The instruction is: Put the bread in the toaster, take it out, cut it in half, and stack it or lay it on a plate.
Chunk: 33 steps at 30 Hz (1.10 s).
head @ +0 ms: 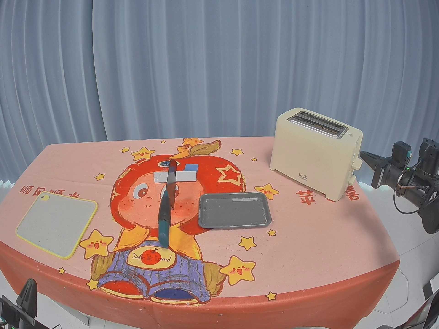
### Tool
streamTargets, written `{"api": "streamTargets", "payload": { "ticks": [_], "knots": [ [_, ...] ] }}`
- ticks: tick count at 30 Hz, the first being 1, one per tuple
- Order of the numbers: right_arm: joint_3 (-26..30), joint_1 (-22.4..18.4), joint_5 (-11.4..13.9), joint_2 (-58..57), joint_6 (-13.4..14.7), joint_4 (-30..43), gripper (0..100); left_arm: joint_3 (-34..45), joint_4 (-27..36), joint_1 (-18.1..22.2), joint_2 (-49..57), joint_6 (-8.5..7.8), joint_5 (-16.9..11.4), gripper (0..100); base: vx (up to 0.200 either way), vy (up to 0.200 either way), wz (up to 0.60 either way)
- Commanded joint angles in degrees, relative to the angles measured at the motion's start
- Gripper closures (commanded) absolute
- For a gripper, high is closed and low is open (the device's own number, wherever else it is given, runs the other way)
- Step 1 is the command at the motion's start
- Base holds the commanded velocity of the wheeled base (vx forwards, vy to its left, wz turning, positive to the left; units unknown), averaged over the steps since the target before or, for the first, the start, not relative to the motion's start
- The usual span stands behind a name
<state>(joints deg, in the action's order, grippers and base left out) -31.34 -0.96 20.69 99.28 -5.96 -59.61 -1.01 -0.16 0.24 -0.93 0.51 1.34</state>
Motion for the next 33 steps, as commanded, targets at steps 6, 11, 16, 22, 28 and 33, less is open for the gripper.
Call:
{"api": "streamTargets", "payload": {
  "ticks": [6, 11, 16, 22, 28, 33],
  "knots": [
    [0.67, 0.00, -0.03, 0.21, -0.10, -1.47, 100, 1.01, -0.02, 0.02, 0.93, 0.02, 0.07, 100, 0.000, 0.000, 0.00],
    [1.37, -0.53, -0.12, 0.56, -0.19, -1.56, 100, 1.01, -0.02, 0.02, 0.93, 0.02, 0.07, 100, 0.000, 0.000, 0.00],
    [2.25, 0.17, -0.21, 0.65, -0.37, -1.47, 100, 1.01, -0.02, 0.02, 0.93, 0.02, 0.07, 100, 0.000, 0.000, 0.00],
    [3.74, 0.79, -0.47, 0.30, -2.39, -2.44, 100, 1.01, -0.02, 0.02, 0.93, 0.02, 0.07, 100, 0.000, 0.000, 0.00],
    [4.36, 1.05, -0.47, -1.37, -2.56, -2.35, 100, 1.01, -0.02, 0.02, 0.93, 0.02, -0.02, 100, 0.000, 0.000, 0.00],
    [4.71, 1.75, -0.56, -2.07, -2.83, -2.26, 100, 1.01, -0.02, 0.02, 0.93, 0.02, 0.07, 100, 0.000, 0.000, 0.00]
  ]
}}
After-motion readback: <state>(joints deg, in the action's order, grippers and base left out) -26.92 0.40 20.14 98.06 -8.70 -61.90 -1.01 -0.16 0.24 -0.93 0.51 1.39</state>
